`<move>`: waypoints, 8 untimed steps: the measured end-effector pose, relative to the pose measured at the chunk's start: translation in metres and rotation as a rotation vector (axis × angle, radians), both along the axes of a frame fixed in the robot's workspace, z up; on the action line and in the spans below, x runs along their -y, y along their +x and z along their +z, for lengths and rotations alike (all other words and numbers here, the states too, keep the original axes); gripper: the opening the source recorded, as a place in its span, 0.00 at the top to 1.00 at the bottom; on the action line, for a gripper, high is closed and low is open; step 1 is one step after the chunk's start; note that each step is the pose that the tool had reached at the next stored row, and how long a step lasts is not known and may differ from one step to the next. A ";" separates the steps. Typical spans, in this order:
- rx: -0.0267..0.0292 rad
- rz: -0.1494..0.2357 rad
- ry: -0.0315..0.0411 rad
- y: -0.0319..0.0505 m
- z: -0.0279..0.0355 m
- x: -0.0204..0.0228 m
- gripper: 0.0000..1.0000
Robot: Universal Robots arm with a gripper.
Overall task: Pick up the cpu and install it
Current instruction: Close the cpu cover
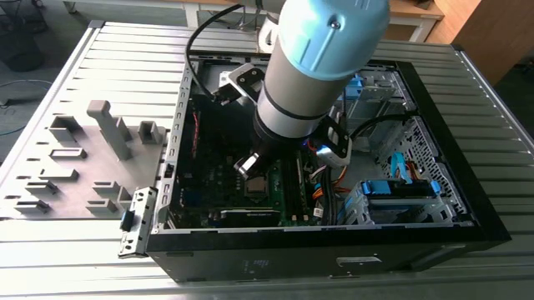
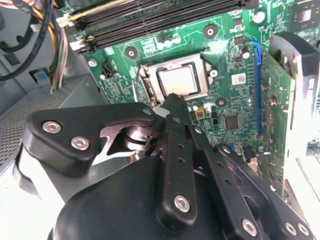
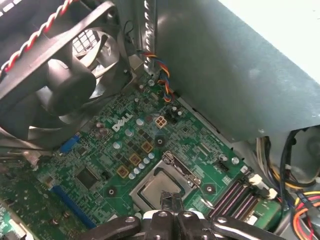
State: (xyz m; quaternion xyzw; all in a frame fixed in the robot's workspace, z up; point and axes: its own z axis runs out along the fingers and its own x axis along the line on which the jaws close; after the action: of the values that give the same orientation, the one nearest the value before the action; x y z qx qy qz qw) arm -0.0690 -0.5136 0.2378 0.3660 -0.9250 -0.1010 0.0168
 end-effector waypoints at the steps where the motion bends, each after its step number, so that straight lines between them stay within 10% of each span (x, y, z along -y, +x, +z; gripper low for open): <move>1: 0.0000 0.000 0.0001 -0.0008 -0.0013 0.0000 0.89; 8: 0.0001 0.000 0.0002 -0.0048 -0.0061 0.0000 0.89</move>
State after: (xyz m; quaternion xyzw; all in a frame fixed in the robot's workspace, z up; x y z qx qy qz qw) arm -0.0738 -0.5136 0.2316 0.3660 -0.9250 -0.1011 0.0167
